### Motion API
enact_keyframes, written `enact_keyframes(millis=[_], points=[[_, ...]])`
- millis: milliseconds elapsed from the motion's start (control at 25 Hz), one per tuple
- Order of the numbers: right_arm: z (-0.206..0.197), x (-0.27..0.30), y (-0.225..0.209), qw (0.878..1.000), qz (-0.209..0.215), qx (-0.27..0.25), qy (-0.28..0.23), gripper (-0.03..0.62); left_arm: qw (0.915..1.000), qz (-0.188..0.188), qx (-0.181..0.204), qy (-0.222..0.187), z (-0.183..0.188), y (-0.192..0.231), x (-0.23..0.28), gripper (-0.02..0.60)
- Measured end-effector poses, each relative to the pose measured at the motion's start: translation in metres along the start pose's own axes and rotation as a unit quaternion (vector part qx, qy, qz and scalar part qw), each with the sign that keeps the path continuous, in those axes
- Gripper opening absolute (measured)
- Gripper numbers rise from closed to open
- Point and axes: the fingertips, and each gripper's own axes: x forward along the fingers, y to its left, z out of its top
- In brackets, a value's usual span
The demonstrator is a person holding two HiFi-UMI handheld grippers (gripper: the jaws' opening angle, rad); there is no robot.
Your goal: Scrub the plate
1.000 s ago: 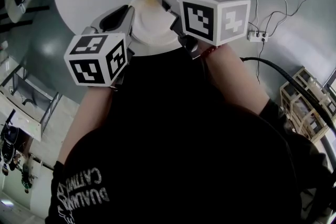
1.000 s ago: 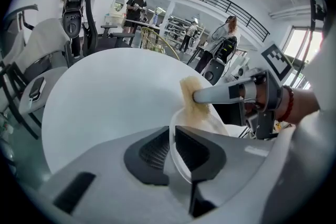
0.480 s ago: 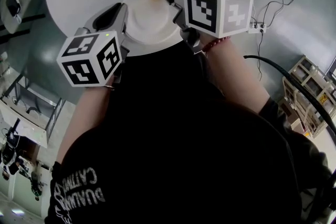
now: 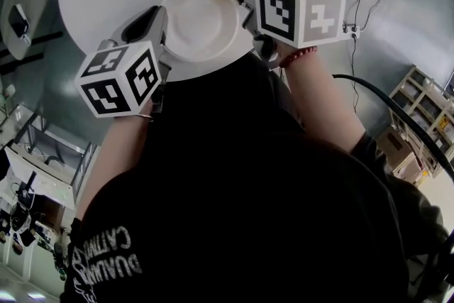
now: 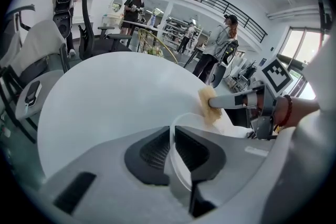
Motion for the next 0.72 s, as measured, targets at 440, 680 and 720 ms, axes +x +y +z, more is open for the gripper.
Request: enact_keyframes(millis=[440,680,720], points=[[0.020,-0.003,0.046,0.995,0.092,0.041,-0.021,0.068,0.9998,-0.005,-0.015,-0.014,0.018,-0.007,0.000,0.026],[0.019,0.024,0.088,0.992,0.123,0.005,-0.003,0.069,0.9998,-0.012,-0.012,-0.007,0.021,-0.006,0.004,0.026],[0.017,0.027,0.090,0.993,0.122,-0.002,0.002,0.069,0.9998,-0.013,-0.013,-0.006,0.022,-0.005,0.004,0.026]])
